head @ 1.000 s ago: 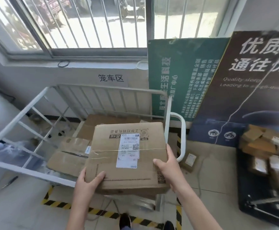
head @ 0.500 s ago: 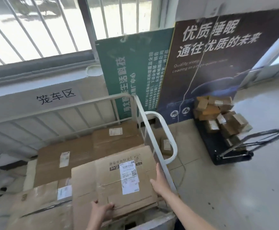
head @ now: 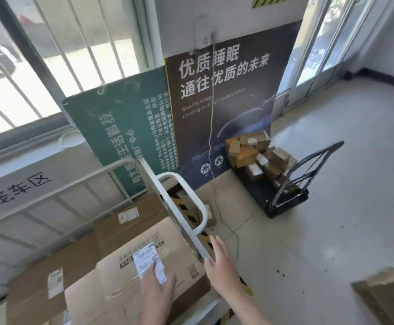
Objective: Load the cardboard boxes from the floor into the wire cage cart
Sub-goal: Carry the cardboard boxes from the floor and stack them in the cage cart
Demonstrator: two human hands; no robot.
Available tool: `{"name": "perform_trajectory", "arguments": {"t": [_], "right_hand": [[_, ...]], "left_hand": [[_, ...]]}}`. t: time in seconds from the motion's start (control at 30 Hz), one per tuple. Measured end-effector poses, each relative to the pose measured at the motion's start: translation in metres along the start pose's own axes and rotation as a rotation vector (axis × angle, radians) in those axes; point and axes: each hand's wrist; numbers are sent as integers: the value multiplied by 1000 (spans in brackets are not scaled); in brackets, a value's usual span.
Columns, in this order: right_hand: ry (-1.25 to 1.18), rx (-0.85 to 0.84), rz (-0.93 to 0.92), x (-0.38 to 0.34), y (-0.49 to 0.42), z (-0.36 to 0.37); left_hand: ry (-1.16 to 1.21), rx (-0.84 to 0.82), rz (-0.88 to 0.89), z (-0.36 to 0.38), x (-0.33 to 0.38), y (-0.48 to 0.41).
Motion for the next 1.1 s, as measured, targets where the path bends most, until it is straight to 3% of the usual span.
{"name": "perform_trajectory", "arguments": {"t": [0.2, 0.5, 0.8, 1.1], "right_hand": [[11, 298, 30, 111, 59, -137], [-122, 712, 366, 288, 180, -310], [-370, 901, 599, 390, 236, -374], [-504, 959, 764, 505, 193, -469]], "left_hand": [[-211, -217, 508, 138, 121, 96], [-385, -628, 943, 334, 209, 268], [-538, -909, 1018, 455, 260, 342], [-592, -1077, 905, 633, 340, 357]]}}
Point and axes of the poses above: each hand's wrist, its own y-axis away from the middle knuckle, its own z-axis out of the palm, x = y × z, and after that the axes turned 2 degrees about -y, right-handed
